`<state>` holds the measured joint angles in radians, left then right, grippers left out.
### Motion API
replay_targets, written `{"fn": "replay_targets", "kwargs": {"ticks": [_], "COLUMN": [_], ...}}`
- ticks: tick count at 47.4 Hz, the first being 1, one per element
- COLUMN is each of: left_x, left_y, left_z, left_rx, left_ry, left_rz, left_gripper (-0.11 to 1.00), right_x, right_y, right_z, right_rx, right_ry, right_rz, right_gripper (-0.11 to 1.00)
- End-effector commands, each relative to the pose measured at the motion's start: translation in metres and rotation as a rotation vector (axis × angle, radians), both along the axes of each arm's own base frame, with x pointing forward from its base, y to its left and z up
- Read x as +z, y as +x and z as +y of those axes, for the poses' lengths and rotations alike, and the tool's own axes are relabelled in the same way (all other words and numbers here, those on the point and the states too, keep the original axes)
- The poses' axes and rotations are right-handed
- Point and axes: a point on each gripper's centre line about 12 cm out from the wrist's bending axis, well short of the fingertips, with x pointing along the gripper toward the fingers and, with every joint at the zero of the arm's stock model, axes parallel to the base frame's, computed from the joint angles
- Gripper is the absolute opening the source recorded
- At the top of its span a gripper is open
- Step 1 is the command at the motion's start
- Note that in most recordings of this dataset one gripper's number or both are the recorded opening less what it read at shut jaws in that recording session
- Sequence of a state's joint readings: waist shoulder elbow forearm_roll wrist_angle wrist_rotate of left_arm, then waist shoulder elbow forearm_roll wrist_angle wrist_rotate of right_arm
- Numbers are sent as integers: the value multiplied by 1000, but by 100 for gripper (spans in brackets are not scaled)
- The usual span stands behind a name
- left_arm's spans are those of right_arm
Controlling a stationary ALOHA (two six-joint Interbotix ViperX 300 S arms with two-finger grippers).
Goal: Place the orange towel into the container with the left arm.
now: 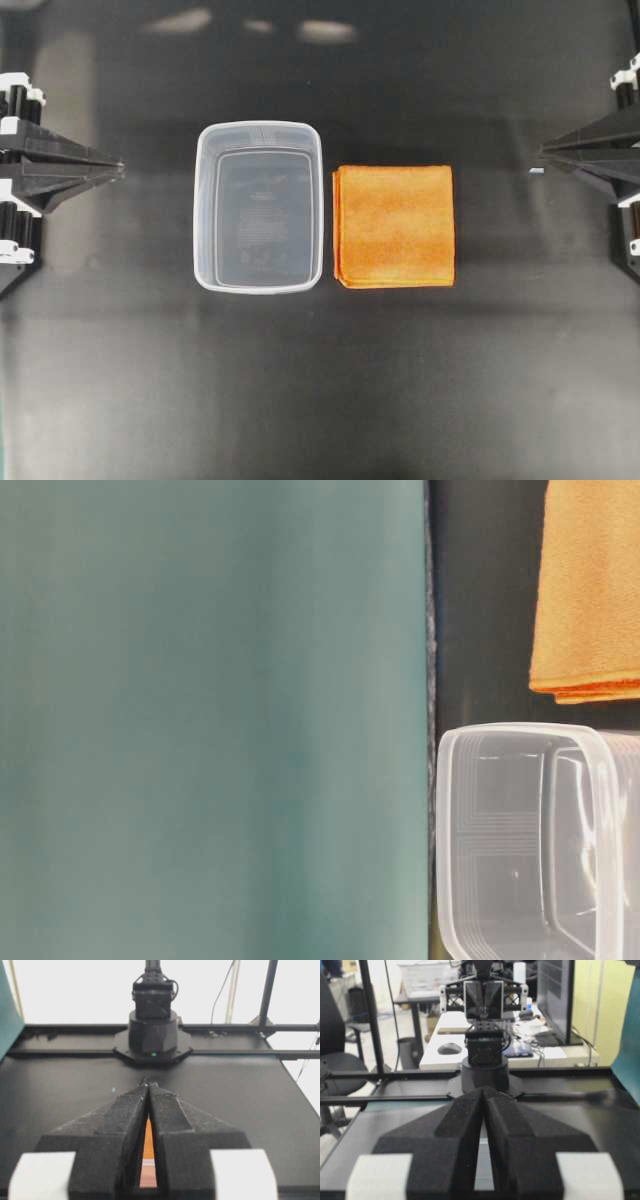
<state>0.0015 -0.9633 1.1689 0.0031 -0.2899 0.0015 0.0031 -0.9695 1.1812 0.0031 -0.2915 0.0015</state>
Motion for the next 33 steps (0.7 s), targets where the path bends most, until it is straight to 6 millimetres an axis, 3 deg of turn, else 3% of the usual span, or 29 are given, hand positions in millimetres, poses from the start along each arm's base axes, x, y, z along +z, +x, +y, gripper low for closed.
{"fn": "replay_targets", "kwargs": {"ticks": [1, 6, 19, 29, 33], "left_x": [3, 9, 30, 28, 26], "left_y": [11, 29, 80, 128, 151], "left_z": [0, -1, 0, 3, 3], "left_rx": [-3, -5, 4, 16, 18], "left_ry": [11, -16, -4, 13, 12], "left_rz": [48, 147, 415, 592, 656], "left_gripper": [6, 0, 0, 0, 0], "right_x": [1, -2, -2, -1, 1], "right_y": [2, 0, -8, -17, -20], "right_z": [-3, -4, -4, -4, -4], "right_rx": [-13, -20, -20, -23, -23], "right_ry": [5, 15, 19, 18, 18], "right_rz": [0, 24, 80, 92, 81], "right_gripper": [1, 0, 0, 0, 11]}}
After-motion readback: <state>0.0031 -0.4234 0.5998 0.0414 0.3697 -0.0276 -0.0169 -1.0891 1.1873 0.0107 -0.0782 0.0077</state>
